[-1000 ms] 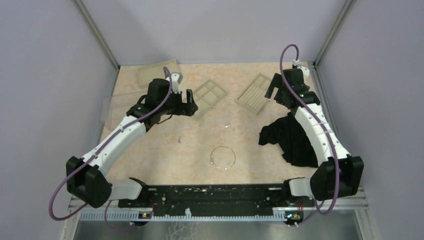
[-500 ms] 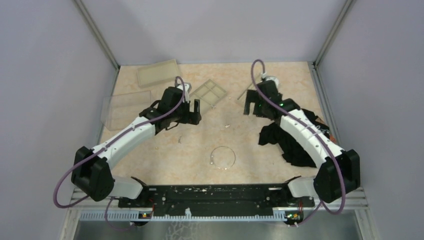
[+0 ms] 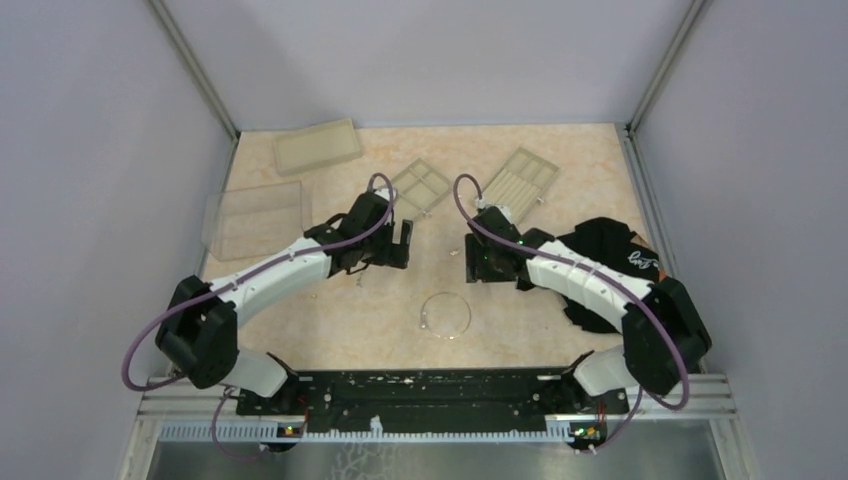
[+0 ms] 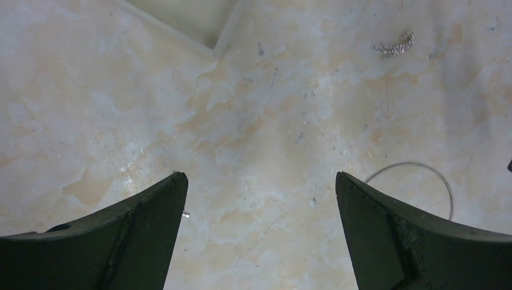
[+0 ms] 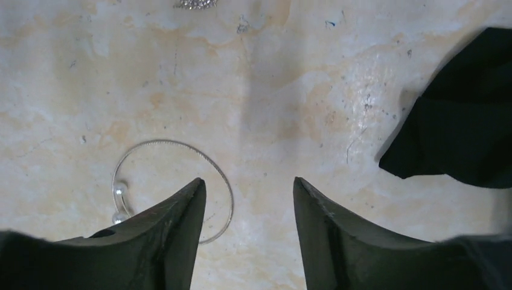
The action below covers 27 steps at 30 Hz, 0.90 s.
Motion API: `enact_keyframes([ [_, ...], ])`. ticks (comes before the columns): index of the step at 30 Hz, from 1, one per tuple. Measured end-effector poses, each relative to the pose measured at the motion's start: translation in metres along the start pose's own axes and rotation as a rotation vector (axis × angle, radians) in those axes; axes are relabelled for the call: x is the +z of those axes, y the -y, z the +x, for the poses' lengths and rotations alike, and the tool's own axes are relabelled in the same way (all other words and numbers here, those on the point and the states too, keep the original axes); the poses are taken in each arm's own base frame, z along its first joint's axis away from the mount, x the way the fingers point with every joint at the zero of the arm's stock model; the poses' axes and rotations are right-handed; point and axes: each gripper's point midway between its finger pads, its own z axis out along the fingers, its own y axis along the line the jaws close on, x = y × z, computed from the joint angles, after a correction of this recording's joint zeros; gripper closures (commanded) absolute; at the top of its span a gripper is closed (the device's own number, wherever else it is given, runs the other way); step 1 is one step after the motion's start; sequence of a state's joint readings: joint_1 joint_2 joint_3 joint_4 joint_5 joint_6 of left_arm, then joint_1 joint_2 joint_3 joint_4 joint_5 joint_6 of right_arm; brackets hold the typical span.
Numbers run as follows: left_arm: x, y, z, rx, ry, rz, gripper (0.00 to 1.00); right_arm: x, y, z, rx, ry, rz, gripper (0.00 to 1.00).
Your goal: Organize the mixed jewelry
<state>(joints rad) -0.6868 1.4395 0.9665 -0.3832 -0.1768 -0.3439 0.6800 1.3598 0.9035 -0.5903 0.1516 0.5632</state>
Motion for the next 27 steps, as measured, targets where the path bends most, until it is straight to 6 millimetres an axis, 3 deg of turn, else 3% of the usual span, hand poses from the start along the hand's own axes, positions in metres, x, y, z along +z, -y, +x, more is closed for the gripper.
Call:
enact_keyframes([
  [5,0.006,-0.003,-0.013,-0.032,0.003,-0.036,0.02,0.027,-0.008,-0.019,0.059,-0.016,0.055,0.46],
  [13,0.001,-0.012,-0.039,-0.095,0.040,-0.078,0.02,0.069,-0.027,-0.059,0.296,-0.020,0.170,0.44],
  [18,0.000,-0.017,-0.038,-0.100,0.033,-0.101,0.02,0.087,-0.028,-0.066,0.421,-0.027,0.240,0.48],
  [22,-0.002,-0.019,-0.037,-0.101,0.034,-0.106,0.02,0.093,-0.023,-0.070,0.498,-0.023,0.292,0.63],
  [27,-0.005,-0.020,-0.037,-0.110,0.042,-0.111,0.02,0.107,-0.023,-0.077,0.561,-0.020,0.340,0.63],
])
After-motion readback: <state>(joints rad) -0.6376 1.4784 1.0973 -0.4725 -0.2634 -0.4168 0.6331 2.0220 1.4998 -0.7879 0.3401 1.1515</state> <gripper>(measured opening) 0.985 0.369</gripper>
